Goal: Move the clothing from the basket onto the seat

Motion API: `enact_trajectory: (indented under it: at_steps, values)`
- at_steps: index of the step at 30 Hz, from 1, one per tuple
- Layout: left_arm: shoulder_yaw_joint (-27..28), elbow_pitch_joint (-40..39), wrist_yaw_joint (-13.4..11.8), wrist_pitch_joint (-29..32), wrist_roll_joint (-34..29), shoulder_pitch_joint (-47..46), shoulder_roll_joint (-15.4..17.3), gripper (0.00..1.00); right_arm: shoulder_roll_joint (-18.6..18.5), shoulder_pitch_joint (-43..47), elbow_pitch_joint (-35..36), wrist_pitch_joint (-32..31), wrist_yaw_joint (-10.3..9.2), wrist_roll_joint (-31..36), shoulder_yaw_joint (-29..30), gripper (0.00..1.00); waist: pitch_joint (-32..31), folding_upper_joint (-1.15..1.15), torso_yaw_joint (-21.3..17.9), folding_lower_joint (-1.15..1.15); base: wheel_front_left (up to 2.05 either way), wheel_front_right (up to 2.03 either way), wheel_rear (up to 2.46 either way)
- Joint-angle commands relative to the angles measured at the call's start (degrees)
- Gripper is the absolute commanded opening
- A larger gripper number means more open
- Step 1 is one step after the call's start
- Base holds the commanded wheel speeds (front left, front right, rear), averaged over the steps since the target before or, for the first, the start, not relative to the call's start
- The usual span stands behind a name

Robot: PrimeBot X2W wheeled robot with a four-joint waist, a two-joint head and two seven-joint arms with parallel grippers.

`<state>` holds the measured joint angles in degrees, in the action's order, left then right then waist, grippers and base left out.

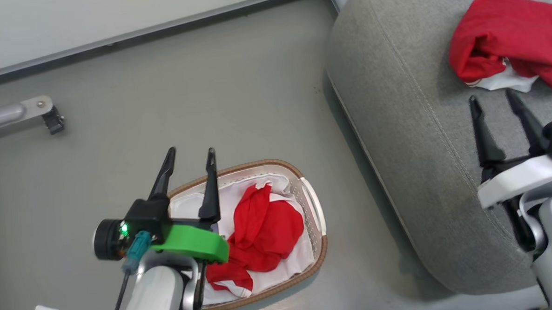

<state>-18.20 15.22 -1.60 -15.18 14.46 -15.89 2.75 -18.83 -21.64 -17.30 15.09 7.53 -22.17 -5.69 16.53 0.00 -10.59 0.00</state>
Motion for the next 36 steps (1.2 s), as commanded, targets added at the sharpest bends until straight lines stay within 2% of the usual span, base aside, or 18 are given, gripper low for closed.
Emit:
enact_trajectory:
  at_steps: [1, 7, 12, 20, 31, 36]
  values:
    - [1.32, 0.15, -0.33, 0.04, -0.19, 1.38, 0.27, 1.0, 0.48, 1.58, 0.65, 0.1, -0.08, -0.22, -0.48, 1.0, -2.12, 0.0, 2.29, 0.0, 0.0, 0.0, 0.0]
    - [6.41, 0.42, -1.49, 0.04, -0.83, 4.72, 0.25, 1.0, 2.1, 4.76, 1.81, 0.1, -0.08, 0.38, -3.33, 1.0, -3.43, 0.0, 5.16, 0.0, 0.0, 0.0, 0.0]
    - [9.4, 0.33, -2.64, 0.05, -0.9, 7.64, 0.25, 1.0, 3.51, 7.04, 2.07, 0.1, -0.07, 0.1, -2.97, 1.0, -4.4, 0.0, 7.55, 0.0, 0.0, 0.0, 0.0]
    - [11.88, -0.34, -3.49, 0.04, -0.47, 11.65, 0.24, 1.0, 4.65, 9.94, 1.88, 0.1, -0.08, 0.89, -2.98, 1.0, -6.03, 0.0, 10.09, 0.0, 0.0, 0.0, 0.0]
    - [13.38, -2.14, -3.96, 0.04, -0.04, 15.22, 0.24, 1.0, 6.15, 12.01, 2.06, 0.1, -0.08, 0.93, -3.1, 1.0, -6.73, 0.0, 10.44, 0.0, 0.0, 0.0, 0.0]
    - [11.8, 0.61, -3.28, 0.05, 0.91, 13.81, 0.24, 1.0, 5.94, 10.1, 2.77, 0.1, -0.08, 0.37, -3.51, 1.0, -4.79, 0.0, 9.41, 0.0, 0.0, 0.0, 0.0]
